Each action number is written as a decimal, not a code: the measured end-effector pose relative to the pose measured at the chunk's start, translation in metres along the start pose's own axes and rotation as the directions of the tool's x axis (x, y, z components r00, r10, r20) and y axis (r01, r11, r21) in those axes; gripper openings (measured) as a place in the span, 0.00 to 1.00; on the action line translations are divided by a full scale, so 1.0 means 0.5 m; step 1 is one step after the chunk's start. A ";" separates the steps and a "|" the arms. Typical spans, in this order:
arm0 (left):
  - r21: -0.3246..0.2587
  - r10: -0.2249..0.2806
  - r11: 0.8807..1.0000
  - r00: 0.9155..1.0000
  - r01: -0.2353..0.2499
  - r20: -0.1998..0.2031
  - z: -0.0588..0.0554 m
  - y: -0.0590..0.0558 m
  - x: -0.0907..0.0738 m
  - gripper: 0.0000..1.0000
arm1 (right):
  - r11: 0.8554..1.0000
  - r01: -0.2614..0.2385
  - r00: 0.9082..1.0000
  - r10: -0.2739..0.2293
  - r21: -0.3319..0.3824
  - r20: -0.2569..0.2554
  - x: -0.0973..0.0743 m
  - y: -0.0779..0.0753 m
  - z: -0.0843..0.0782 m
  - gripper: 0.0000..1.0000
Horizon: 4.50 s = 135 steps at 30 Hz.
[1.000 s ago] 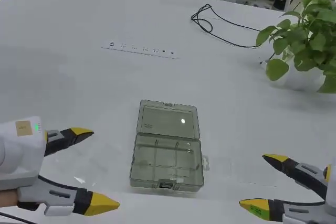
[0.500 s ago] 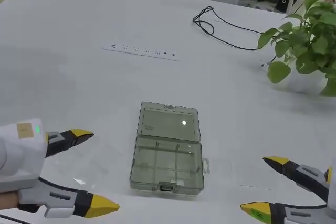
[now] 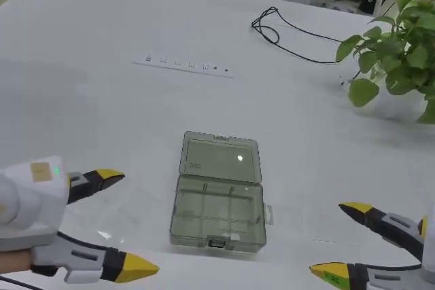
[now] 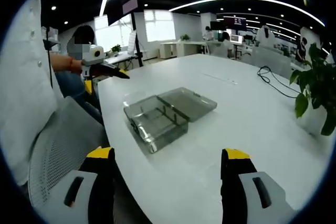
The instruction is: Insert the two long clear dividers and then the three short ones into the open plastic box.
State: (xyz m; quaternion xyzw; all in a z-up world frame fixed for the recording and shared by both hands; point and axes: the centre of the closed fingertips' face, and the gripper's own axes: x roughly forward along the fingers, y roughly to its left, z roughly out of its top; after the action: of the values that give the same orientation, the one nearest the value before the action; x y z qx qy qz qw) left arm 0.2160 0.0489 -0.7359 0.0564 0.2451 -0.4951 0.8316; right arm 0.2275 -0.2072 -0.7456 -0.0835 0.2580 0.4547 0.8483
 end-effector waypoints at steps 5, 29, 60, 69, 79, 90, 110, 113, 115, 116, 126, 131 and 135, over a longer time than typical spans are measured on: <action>-0.004 -0.001 1.000 1.000 0.001 -0.002 -0.002 0.001 0.003 1.00 | 1.000 -0.002 1.000 0.002 0.001 -0.001 0.002 -0.001 -0.001 0.84; -0.008 -0.012 1.000 1.000 0.012 -0.004 -0.001 0.005 0.011 1.00 | 1.000 0.000 1.000 0.000 0.011 -0.002 0.008 -0.004 -0.001 0.83; -0.048 0.082 0.995 0.996 -0.083 -0.039 -0.019 0.066 -0.019 0.92 | 1.000 0.005 1.000 -0.005 0.021 0.024 0.011 -0.001 0.009 0.83; -0.097 0.169 0.979 0.982 -0.177 -0.084 -0.041 0.124 -0.045 0.83 | 1.000 0.007 0.999 -0.008 0.027 0.032 0.011 -0.001 0.010 0.82; -0.150 0.224 0.956 0.959 -0.251 -0.174 -0.083 0.167 -0.057 0.69 | 0.999 0.007 0.999 -0.008 0.032 0.037 0.011 -0.001 0.011 0.82; -0.196 0.259 0.926 0.920 -0.323 -0.293 -0.130 0.202 -0.060 0.56 | 0.999 0.004 0.999 -0.005 0.040 0.037 0.014 0.000 0.010 0.82; -0.156 0.311 0.890 0.820 -0.429 -0.481 -0.202 0.245 -0.048 0.42 | 0.999 0.000 0.999 -0.002 0.054 0.046 0.021 0.002 0.008 0.81; -0.143 0.319 0.885 0.799 -0.444 -0.509 -0.210 0.248 -0.048 0.41 | 0.998 -0.002 0.999 -0.001 0.056 0.049 0.023 0.003 0.009 0.81; -0.146 0.319 0.882 0.797 -0.447 -0.514 -0.212 0.249 -0.044 0.40 | 0.998 -0.002 0.999 0.000 0.057 0.050 0.024 0.003 0.008 0.81; -0.150 0.317 0.879 0.791 -0.452 -0.524 -0.216 0.249 -0.044 0.40 | 0.998 -0.003 0.999 0.000 0.057 0.052 0.024 0.003 0.008 0.81; -0.114 0.324 0.876 0.747 -0.468 -0.581 -0.229 0.251 -0.044 0.35 | 0.998 0.002 0.998 -0.006 0.065 0.064 0.024 0.002 0.011 0.81; -0.103 0.320 0.875 0.727 -0.472 -0.608 -0.230 0.253 -0.043 0.34 | 0.998 0.003 0.998 -0.007 0.068 0.065 0.025 0.003 0.009 0.81; -0.108 0.311 0.871 0.707 -0.479 -0.636 -0.231 0.254 -0.043 0.34 | 0.998 0.002 0.998 -0.006 0.071 0.067 0.027 0.003 0.008 0.81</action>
State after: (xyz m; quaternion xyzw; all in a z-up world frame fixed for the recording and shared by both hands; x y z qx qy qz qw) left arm 0.2752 0.1691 -0.8456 0.1498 0.5409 -0.2223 0.7972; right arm 0.2338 -0.1949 -0.7489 -0.0388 0.2451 0.4462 0.8599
